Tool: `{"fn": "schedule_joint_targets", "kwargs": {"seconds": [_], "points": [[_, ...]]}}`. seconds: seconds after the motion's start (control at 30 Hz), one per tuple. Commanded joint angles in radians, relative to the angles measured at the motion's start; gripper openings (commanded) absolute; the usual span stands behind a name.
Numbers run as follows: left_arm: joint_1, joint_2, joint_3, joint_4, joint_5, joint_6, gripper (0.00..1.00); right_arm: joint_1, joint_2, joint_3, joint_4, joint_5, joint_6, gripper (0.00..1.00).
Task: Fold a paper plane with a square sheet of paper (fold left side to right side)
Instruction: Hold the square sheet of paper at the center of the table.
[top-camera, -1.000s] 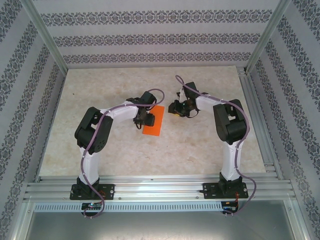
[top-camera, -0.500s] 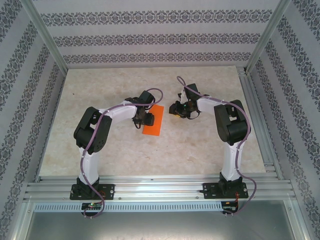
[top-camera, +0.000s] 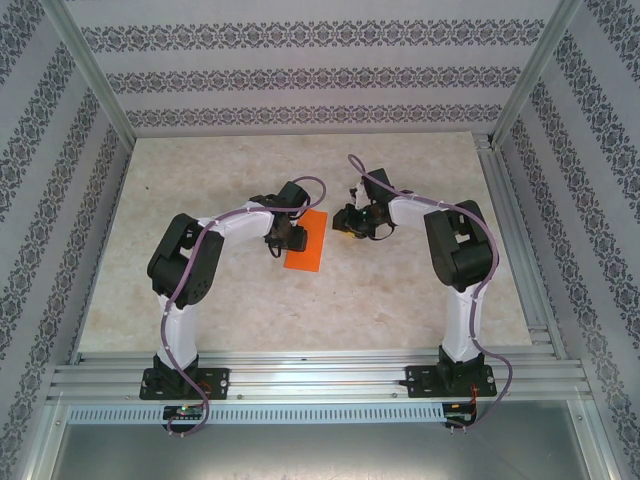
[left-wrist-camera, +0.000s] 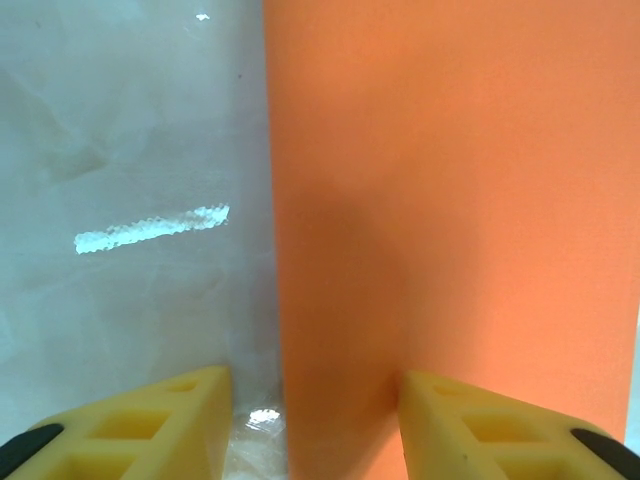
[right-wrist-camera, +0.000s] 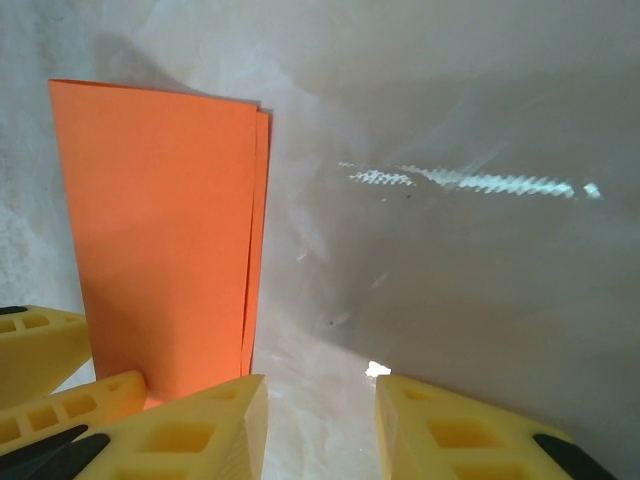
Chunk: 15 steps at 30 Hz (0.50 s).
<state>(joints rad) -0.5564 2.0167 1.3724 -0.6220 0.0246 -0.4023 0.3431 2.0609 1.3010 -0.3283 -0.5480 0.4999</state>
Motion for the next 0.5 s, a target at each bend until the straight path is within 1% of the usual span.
{"fn": "schedule_joint_targets", "kwargs": {"seconds": [0.0,0.27,0.47], "points": [[-0.011,0.053,-0.041,-0.003,0.115,-0.013,0.48,0.008,-0.024,0.03,0.005,-0.016,0.005,0.34],[-0.011,0.056,-0.046,0.006,0.134,-0.007,0.51,0.03,-0.021,0.055,0.016,-0.03,0.027,0.34],[-0.012,0.057,-0.05,0.008,0.131,-0.008,0.51,0.038,-0.013,0.076,0.011,-0.032,0.037,0.33]]}}
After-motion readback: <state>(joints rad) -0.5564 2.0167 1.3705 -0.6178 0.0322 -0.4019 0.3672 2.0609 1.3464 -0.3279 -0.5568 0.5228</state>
